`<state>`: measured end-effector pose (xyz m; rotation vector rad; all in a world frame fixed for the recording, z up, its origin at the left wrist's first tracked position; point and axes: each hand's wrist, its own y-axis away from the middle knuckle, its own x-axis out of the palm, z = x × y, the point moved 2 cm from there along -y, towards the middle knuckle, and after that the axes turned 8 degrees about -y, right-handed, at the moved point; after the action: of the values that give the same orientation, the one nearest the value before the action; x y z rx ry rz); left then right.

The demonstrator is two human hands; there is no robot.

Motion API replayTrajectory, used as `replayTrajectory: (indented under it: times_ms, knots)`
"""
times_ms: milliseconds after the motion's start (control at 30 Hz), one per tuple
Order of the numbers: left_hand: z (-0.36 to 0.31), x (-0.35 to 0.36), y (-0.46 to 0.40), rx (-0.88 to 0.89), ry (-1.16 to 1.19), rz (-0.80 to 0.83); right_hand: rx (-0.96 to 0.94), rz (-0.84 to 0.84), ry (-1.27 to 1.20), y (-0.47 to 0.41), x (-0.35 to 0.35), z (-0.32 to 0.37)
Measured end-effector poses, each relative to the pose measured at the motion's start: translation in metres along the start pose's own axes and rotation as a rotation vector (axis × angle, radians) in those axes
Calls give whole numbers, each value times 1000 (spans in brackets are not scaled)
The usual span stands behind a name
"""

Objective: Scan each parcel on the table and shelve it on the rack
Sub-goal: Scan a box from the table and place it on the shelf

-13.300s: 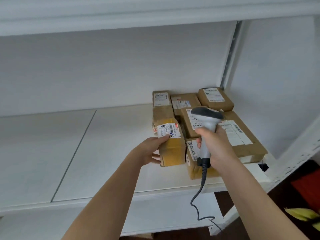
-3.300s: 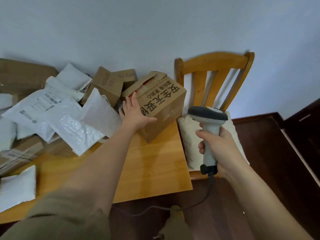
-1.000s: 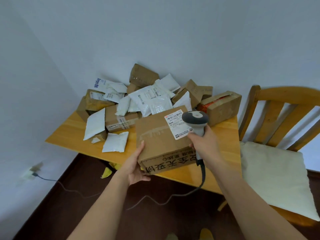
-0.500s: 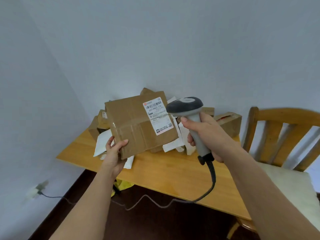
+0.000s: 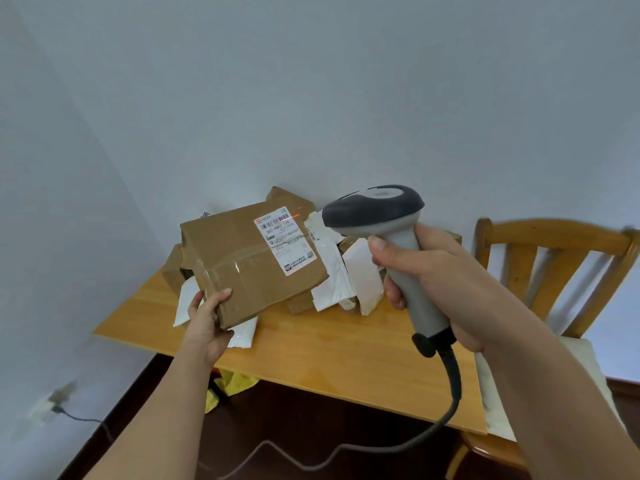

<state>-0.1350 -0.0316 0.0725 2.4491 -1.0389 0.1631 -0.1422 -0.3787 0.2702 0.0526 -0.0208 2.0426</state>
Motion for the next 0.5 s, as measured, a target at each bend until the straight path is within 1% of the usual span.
replayTrajectory:
  times_ms: [100, 300, 400, 500]
  knots:
    - [4, -2, 0, -6, -1, 1, -22, 3, -11, 7, -3, 2]
    - [15, -2, -2, -36, -28, -27, -33, 30, 49, 1, -14, -1]
    - [18, -3, -8, -63, 11, -46, -21, 68, 63, -12, -20, 0]
    - [19, -3, -9, -52, 50, -62, -1, 115, 52, -28, -24, 3]
